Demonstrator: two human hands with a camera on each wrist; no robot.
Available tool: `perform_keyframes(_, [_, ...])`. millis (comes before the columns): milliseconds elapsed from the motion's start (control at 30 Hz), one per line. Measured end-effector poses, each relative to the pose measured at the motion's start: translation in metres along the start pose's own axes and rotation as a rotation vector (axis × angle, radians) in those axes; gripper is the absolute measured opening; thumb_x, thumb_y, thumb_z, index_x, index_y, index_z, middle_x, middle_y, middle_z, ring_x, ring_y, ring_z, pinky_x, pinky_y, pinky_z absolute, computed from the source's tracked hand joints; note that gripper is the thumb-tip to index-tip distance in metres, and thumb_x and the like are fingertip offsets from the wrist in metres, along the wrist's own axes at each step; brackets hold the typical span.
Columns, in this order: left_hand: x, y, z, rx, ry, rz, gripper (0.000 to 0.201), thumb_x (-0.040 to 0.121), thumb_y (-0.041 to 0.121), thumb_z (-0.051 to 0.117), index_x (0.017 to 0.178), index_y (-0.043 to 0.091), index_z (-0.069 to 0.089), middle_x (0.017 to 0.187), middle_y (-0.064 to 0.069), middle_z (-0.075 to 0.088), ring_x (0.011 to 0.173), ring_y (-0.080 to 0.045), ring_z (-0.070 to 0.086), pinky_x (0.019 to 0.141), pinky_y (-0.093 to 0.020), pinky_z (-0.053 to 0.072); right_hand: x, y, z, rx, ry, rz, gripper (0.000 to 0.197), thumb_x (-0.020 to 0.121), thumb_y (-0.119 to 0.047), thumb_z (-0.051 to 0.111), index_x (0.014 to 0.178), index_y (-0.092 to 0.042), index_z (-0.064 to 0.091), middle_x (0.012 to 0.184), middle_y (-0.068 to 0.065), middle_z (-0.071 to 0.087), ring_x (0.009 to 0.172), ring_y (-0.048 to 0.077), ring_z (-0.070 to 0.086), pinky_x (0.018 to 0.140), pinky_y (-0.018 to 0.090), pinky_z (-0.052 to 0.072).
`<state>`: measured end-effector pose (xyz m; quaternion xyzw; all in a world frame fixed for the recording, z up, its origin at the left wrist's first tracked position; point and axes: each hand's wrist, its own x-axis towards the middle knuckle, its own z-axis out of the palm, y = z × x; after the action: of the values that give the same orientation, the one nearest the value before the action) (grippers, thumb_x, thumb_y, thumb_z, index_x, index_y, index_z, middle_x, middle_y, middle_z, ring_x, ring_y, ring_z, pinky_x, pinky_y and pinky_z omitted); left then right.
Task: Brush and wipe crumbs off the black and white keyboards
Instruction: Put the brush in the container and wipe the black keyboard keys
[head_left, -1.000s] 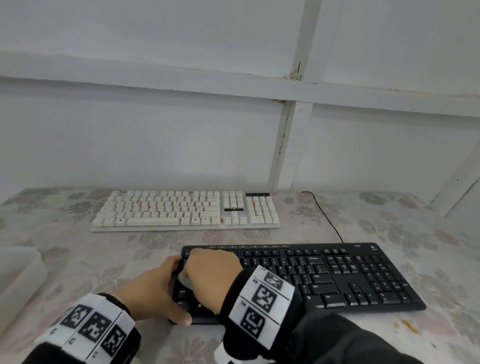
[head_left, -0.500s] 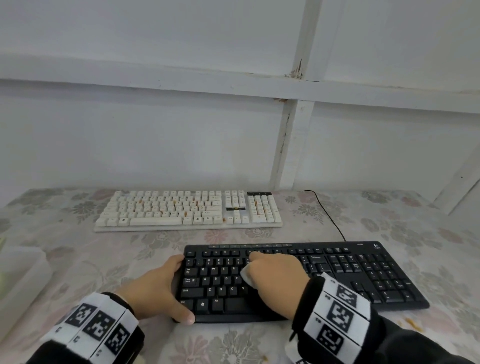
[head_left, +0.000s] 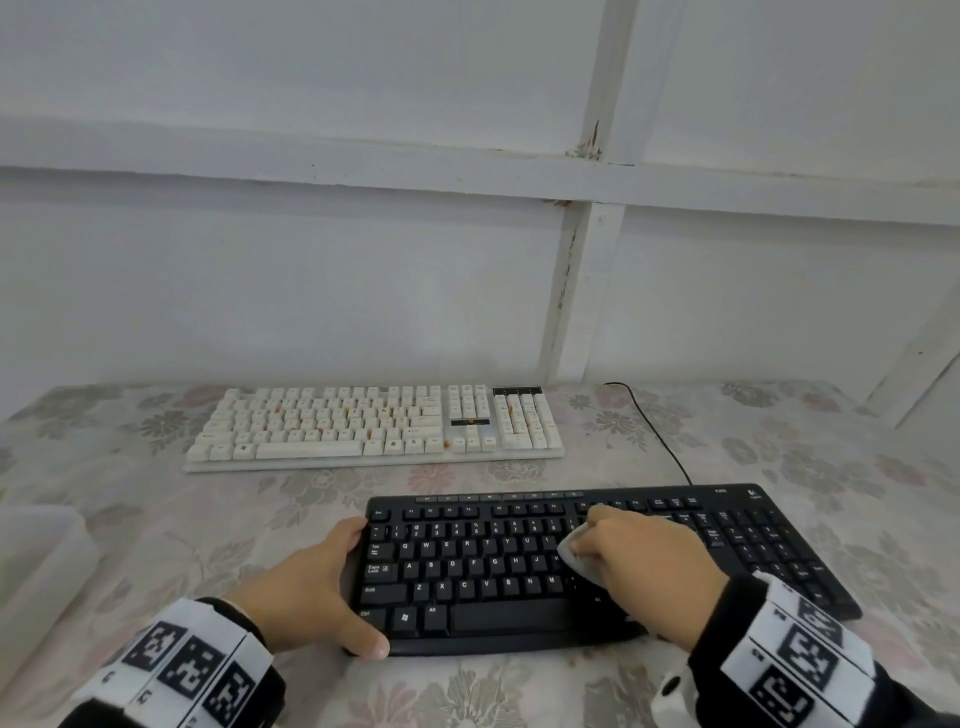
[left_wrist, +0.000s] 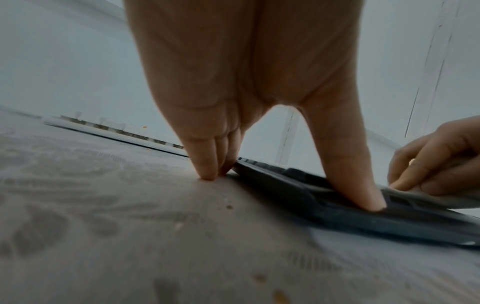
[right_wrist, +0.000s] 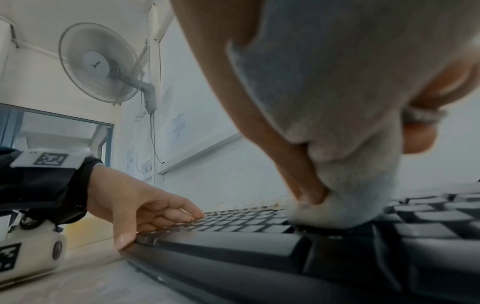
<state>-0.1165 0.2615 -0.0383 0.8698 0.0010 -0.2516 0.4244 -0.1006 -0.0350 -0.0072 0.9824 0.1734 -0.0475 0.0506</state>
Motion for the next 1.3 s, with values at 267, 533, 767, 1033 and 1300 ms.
perform_keyframes(267, [-0.001,0.003,0.001,-0.002,-0.003,0.003,0.117,0.046,0.026,0.085,0.141,0.029,0.018,0.126,0.025,0.044,0.114,-0.004,0.048,0.097,-0.023,0.039,-0.006,0.045,0.0,-0.029,-0.009,0.242,0.026,0.087,-0.015,0.04,0.062,-0.015,0.032,0.074,-0.003,0.041,0.058,0.015,0.039,0.046,0.022,0.017])
perform_keyframes(533, [0.002,-0.001,-0.001,0.041,0.0,0.007,0.124,0.036,0.038,0.083,0.141,0.03,0.017,0.127,0.022,0.045,0.115,-0.005,0.049,0.099,-0.025,0.04,0.016,-0.019,-0.017,0.161,-0.007,-0.082,0.033,0.097,-0.034,0.037,0.071,-0.017,0.048,0.079,-0.001,0.05,0.065,0.017,0.05,0.053,0.018,0.034])
perform_keyframes(767, [0.003,-0.003,-0.001,0.035,0.0,0.024,0.122,0.035,0.039,0.084,0.138,0.034,0.02,0.128,0.022,0.046,0.116,-0.004,0.048,0.103,-0.028,0.039,0.003,0.0,0.0,-0.016,-0.016,-0.027,0.024,0.08,0.003,0.044,0.07,-0.018,0.038,0.074,-0.003,0.027,0.053,0.014,0.029,0.046,0.026,0.019])
perform_keyframes(1033, [0.005,-0.006,-0.001,0.016,-0.003,0.036,0.123,0.034,0.039,0.086,0.138,0.033,0.02,0.129,0.021,0.046,0.12,-0.006,0.046,0.107,-0.031,0.036,-0.004,0.055,-0.002,-0.059,-0.027,0.204,0.03,0.089,-0.021,0.035,0.061,-0.02,0.025,0.071,0.0,0.036,0.06,0.023,0.037,0.046,0.024,0.016])
perform_keyframes(1300, [0.006,-0.006,-0.001,0.009,-0.02,0.025,0.125,0.039,0.037,0.088,0.141,0.031,0.016,0.125,0.024,0.043,0.119,-0.005,0.046,0.105,-0.029,0.037,-0.019,0.09,0.021,-0.021,0.051,0.179,0.016,0.082,-0.019,0.048,0.095,-0.024,0.057,0.096,-0.004,0.057,0.085,0.015,0.062,0.061,0.027,0.04])
